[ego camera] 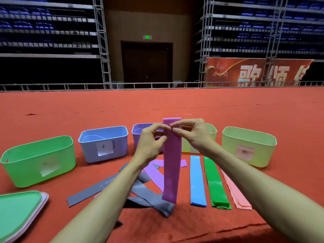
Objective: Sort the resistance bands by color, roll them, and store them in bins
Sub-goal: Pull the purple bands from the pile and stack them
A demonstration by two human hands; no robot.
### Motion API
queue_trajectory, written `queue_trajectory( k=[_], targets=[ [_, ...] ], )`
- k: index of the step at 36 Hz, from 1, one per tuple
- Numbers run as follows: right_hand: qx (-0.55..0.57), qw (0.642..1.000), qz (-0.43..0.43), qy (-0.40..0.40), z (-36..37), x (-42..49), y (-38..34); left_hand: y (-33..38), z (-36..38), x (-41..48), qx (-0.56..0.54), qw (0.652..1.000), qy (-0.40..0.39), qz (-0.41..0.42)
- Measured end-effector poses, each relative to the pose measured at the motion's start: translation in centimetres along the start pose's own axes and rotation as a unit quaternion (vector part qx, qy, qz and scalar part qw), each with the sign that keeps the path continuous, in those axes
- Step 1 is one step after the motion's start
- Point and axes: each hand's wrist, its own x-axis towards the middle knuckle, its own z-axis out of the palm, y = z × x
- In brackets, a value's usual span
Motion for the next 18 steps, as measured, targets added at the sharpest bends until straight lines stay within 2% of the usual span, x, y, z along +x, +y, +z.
queue_trajectory(
  k=[11, 18],
  targets=[
    [-0.044, 0.999, -0.022, 0.018, -0.6, 0.1, -0.4, -0.9, 0.5, -0.5, -0.041, 0.998, -0.052, -0.019],
    [-0.047, 0.999, -0.013, 0.014, -0.8, -0.2, -0.1, -0.7, 1.2, -0.6, -0.030, 0.998, -0.046, -0.028]
  ],
)
